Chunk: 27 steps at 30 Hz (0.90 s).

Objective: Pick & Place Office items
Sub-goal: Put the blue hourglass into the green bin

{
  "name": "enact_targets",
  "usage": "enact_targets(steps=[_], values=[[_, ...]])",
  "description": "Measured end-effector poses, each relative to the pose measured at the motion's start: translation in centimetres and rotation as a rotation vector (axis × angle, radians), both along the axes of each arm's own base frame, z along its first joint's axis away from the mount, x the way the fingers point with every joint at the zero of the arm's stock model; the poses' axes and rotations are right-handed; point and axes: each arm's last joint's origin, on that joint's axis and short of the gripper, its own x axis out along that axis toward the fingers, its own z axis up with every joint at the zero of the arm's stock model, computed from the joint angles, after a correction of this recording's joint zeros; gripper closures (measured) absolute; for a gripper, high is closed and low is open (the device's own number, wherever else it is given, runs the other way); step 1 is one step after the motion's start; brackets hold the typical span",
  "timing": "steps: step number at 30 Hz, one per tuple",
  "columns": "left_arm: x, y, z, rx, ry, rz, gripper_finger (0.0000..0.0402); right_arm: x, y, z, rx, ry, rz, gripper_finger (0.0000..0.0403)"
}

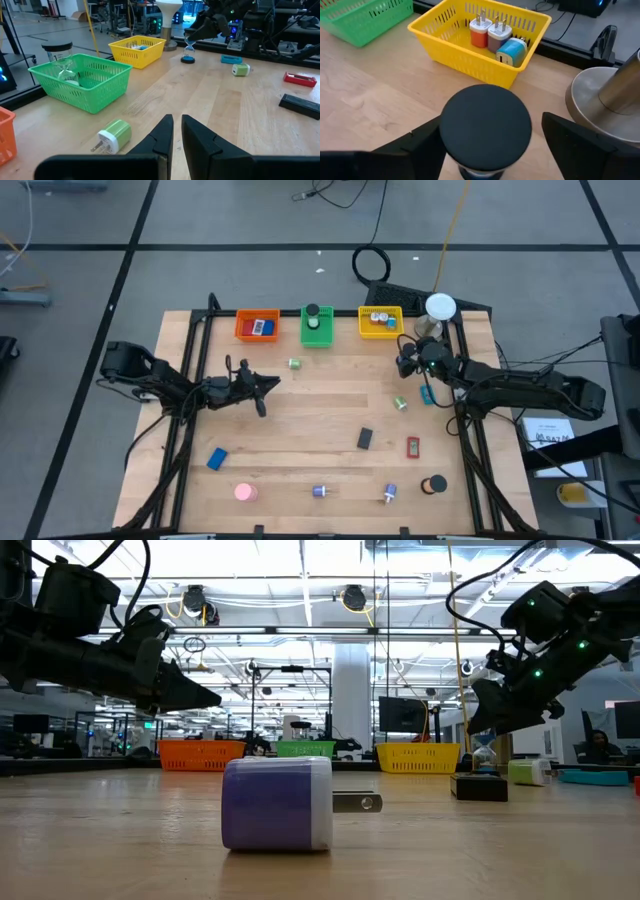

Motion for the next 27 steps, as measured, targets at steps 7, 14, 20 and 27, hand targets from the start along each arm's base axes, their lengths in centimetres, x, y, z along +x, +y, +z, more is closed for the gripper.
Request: enact_targets(steps=[7, 14, 20, 27], values=[[0.0, 0.0, 0.0, 0.0, 0.0, 0.0, 0.0366, 0.2, -0.2, -0.3, -0.026, -0.021, 0.031, 0.0165], [0.0, 0.0, 0.0, -0.009, -0.004, 0.002, 0.0366, 0.8, -0.3, -0.3, -0.038, -0.037, 0.1, 0.0206], [0.0, 0.0, 0.0, -0.016, -0.006, 0.003, 0.0366, 1.8, -0.5, 1.6, -0.046, -0.096, 0.166, 0.0206], [0.0, 0.1, 0.0, -0.011, -0.008, 0.038, 0.0366, 5.3, 0.5, 5.5, -0.094, -0.17, 0.29, 0.0206]])
